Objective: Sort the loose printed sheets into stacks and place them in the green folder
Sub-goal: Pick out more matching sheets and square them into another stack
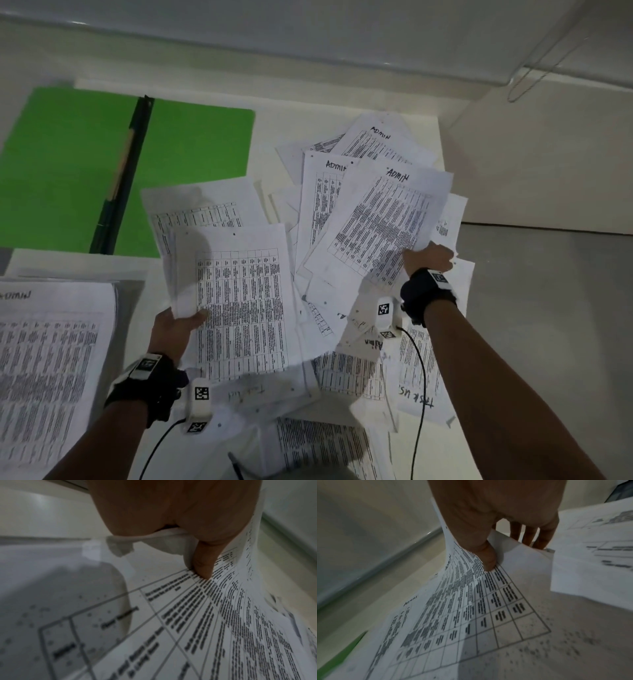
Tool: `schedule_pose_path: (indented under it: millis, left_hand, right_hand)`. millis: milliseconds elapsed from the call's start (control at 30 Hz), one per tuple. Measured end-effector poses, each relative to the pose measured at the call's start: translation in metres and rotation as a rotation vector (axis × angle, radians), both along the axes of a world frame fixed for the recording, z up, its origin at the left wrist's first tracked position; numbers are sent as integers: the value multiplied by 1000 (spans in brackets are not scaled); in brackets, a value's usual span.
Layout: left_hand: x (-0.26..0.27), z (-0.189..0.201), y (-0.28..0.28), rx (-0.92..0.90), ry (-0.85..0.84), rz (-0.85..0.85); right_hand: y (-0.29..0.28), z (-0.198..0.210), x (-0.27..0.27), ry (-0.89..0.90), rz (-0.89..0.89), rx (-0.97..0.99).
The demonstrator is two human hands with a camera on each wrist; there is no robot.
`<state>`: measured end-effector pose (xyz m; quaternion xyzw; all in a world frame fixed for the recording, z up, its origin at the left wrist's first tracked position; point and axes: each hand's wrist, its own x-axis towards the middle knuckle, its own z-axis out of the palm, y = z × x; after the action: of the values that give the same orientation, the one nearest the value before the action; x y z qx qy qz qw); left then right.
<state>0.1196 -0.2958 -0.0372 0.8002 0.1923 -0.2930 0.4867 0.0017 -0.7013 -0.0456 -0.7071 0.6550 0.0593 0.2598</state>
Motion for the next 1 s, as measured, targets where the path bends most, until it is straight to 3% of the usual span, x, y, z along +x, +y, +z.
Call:
schedule_pose_path:
  millis: [100, 233, 367, 433, 533, 633, 733, 833, 900, 933, 1000]
  left_hand:
    - [0, 0, -1, -5, 9, 8]
    - [2, -2, 1, 7, 15, -3]
    - [3, -3, 2, 19, 19, -18]
    - [3, -2, 2, 17, 12, -21]
    - [3, -1, 1, 16, 1, -25]
    - [4, 0, 1, 10, -3, -31]
    - [4, -3, 2, 10, 2, -30]
    - [4, -5, 3, 13, -3, -23]
    - [4, -4, 2, 9, -3, -24]
    - [3, -4, 1, 3, -1, -20]
    - [3, -4, 1, -14, 3, -13]
  right_hand:
    - [-1, -1, 13, -20, 42, 53]
    - [2, 2, 27, -201, 94, 86]
    - [9, 11, 39, -429, 12, 104]
    - [10, 12, 44, -394, 21, 116]
    - [18, 11, 54, -239, 169, 138]
    - [27, 5, 61, -124, 233, 21]
    - [27, 7, 54, 46, 26, -119]
    - [24, 6, 26, 95, -278, -3]
    - [29, 0, 8, 44, -276, 84]
    - [35, -4, 1, -53, -213, 103]
    - [45, 1, -4, -218, -264, 57]
